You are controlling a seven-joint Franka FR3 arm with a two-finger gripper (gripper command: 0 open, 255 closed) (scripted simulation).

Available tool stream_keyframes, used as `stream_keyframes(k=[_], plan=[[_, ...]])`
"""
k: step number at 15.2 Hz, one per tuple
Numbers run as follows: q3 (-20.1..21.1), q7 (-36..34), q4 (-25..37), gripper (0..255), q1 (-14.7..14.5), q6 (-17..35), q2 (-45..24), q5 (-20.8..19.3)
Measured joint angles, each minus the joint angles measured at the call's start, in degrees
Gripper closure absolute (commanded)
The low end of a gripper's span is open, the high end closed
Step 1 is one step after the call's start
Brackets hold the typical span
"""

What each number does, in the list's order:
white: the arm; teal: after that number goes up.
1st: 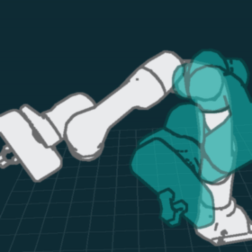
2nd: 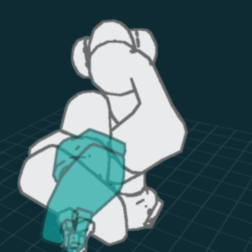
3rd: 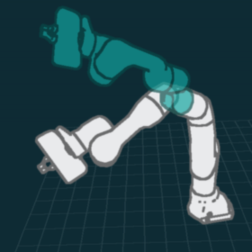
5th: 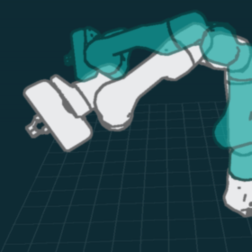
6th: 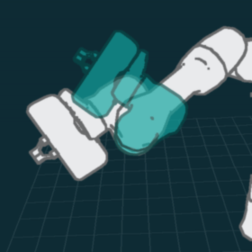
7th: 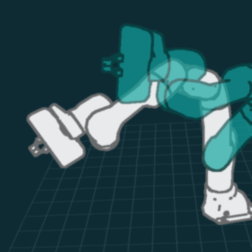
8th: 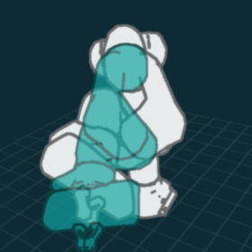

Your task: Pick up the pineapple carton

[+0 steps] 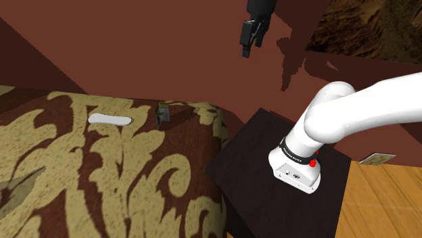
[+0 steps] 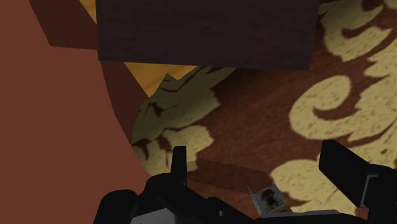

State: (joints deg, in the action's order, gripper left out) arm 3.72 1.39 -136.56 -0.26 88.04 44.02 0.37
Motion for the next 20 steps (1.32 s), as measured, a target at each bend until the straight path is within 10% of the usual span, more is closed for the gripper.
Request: stream_keyframes(k=[20], plan=[[15.72, -29.20, -2.62, 0, 2.19, 32.78, -27.69, 5.25]])
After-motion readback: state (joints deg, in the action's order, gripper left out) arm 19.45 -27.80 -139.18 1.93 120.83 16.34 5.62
